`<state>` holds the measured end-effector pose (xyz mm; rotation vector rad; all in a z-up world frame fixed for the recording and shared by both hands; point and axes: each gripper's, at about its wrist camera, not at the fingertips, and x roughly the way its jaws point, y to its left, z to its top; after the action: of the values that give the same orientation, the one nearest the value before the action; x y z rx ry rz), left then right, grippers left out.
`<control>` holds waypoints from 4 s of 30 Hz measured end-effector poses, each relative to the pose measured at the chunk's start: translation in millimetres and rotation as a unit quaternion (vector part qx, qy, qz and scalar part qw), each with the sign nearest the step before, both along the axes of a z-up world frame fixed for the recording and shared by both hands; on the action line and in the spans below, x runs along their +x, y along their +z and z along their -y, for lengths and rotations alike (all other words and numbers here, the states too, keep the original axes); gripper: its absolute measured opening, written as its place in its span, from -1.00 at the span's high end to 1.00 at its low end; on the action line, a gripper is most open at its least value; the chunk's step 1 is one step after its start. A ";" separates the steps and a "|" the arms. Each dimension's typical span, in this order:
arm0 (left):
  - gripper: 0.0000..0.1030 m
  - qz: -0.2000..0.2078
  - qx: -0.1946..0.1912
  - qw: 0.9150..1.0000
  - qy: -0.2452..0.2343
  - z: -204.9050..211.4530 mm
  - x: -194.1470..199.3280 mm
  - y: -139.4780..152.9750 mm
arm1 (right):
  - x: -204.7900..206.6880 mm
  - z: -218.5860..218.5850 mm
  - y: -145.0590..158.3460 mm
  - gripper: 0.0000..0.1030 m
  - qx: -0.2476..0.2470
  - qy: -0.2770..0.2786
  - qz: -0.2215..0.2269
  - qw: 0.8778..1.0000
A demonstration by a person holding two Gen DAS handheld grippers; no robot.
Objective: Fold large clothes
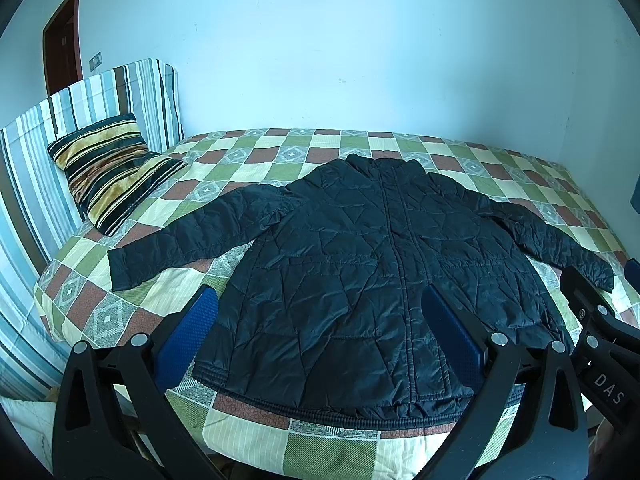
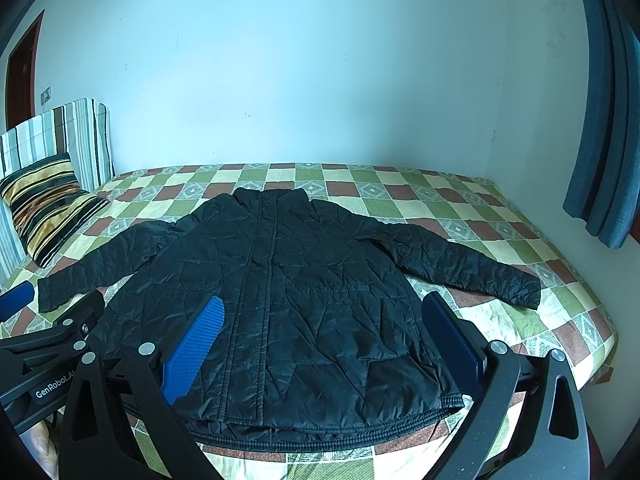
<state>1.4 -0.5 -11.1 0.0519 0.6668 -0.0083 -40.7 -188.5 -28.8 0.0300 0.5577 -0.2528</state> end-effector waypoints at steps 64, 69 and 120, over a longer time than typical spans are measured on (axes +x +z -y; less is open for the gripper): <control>-0.96 -0.164 0.072 0.944 0.277 -146.0 172.3 -155.9 | 23.4 419.2 -173.6 -0.27 0.379 -0.343 0.034 0.859; -0.96 -0.174 0.088 0.936 0.292 -149.7 177.9 -165.0 | 27.3 443.6 -198.7 -0.27 0.422 -0.350 0.054 0.834; -0.96 -0.160 0.041 0.942 0.293 -166.1 173.0 -196.7 | 333.5 24.9 -113.2 0.76 0.194 0.113 -0.030 0.974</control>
<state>174.4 165.6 -207.8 -0.0704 0.9882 0.5967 292.9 -213.4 -142.0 0.3361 0.6585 0.0807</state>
